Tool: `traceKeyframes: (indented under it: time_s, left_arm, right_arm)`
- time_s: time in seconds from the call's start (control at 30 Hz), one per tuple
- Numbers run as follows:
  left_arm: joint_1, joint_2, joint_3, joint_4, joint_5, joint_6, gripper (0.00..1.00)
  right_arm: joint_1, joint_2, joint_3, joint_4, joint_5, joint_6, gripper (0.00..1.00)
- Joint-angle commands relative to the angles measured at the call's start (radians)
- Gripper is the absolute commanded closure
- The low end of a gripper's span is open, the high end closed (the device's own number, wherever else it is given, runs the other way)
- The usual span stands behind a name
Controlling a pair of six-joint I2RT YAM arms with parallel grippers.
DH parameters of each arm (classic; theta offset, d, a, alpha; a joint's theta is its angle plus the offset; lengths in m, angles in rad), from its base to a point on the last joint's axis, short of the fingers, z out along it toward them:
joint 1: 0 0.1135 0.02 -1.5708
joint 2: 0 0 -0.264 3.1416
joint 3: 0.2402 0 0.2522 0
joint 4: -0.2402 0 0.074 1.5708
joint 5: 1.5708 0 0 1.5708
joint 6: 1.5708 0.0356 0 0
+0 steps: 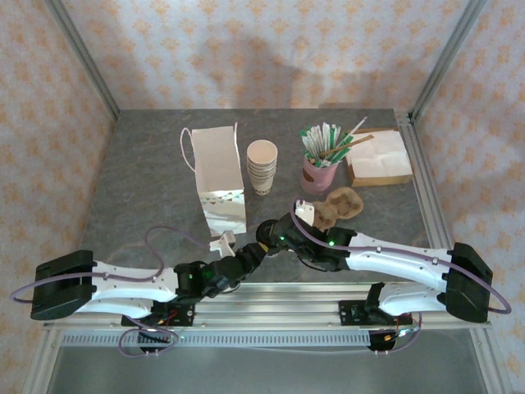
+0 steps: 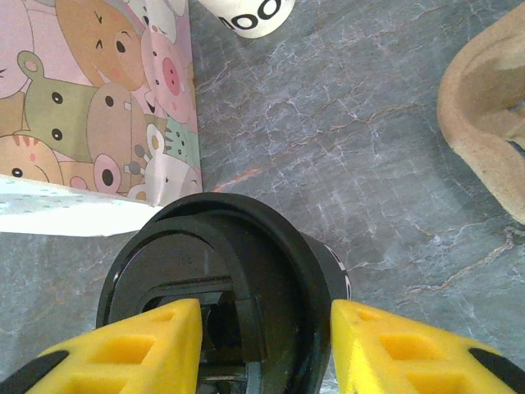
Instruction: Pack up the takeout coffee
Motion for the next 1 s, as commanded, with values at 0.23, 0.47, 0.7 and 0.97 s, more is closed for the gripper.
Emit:
traceKeyframes:
  time_s: [0.23, 0.47, 0.7, 0.97]
  left_arm:
    - [0.001, 0.071, -0.070, -0.104, -0.034, -0.027, 0.62]
    - [0.004, -0.079, 0.005, -0.246, -0.067, 0.070, 0.59]
    - [0.026, -0.241, 0.033, -0.347, -0.080, 0.136, 0.57]
    - [0.050, -0.346, 0.188, -0.714, -0.129, 0.307, 0.55]
  right_arm:
    - [0.001, 0.047, -0.039, -0.080, -0.022, 0.006, 0.56]
    - [0.001, 0.056, -0.019, -0.091, -0.014, -0.003, 0.56]
    - [0.000, 0.059, -0.020, -0.087, -0.015, -0.006, 0.56]
    - [0.000, 0.060, 0.056, -0.118, 0.017, -0.056, 0.53]
